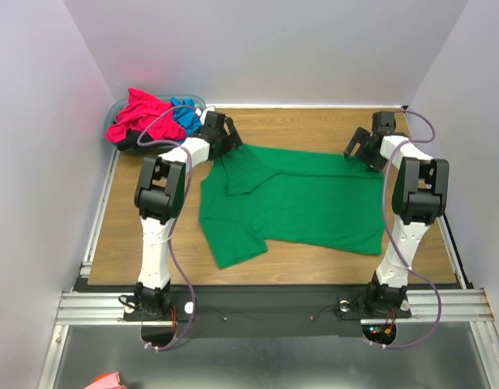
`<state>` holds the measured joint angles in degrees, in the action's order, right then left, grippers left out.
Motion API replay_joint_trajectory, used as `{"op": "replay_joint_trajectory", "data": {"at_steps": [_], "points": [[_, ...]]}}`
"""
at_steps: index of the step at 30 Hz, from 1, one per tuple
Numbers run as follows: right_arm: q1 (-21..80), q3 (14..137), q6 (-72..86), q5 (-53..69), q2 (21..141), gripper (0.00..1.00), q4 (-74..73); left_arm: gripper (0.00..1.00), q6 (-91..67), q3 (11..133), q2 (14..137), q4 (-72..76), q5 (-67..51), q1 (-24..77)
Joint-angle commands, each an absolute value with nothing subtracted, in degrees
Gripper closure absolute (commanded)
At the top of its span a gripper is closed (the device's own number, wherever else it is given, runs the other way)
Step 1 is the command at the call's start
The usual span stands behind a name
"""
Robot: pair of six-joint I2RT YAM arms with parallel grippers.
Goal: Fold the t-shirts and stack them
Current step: Fold the tshirt
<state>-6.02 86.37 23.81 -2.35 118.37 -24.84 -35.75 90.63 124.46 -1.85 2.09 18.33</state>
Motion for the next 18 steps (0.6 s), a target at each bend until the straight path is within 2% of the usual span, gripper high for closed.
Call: {"op": "replay_joint_trajectory", "data": {"at_steps": [1, 5, 9, 12, 16, 18], "points": [[-7.8, 90.0, 23.8, -2.7, 124.7, 0.0, -24.6, 0.07, -31.8, 100.8, 131.7, -8.7, 0.4, 16.8], [-7.9, 96.3, 22.6, -2.5, 127.5, 0.0, -27.2, 0.07, -30.8, 112.3, 135.4, -14.3, 0.7, 16.9], [-7.9, 99.8, 21.8, -1.1, 123.2, 0.0, -30.3, 0.07, -30.3, 114.9, 130.6, -16.1, 0.4, 17.0], [-7.8, 97.4, 22.3, -0.3, 116.0, 0.0, -30.5, 0.07, -30.2, 111.6, 122.1, -16.1, -0.8, 18.2], [-7.8, 89.1, 23.3, -0.3, 104.0, 0.0, -30.5, 0.07, -30.3, 100.2, 107.7, -14.7, 2.7, 21.3], [-7.8, 80.8, 25.0, -0.4, 95.9, 0.0, -30.5, 0.07, -31.8, 89.5, 97.8, -13.7, 5.6, 23.3]]}}
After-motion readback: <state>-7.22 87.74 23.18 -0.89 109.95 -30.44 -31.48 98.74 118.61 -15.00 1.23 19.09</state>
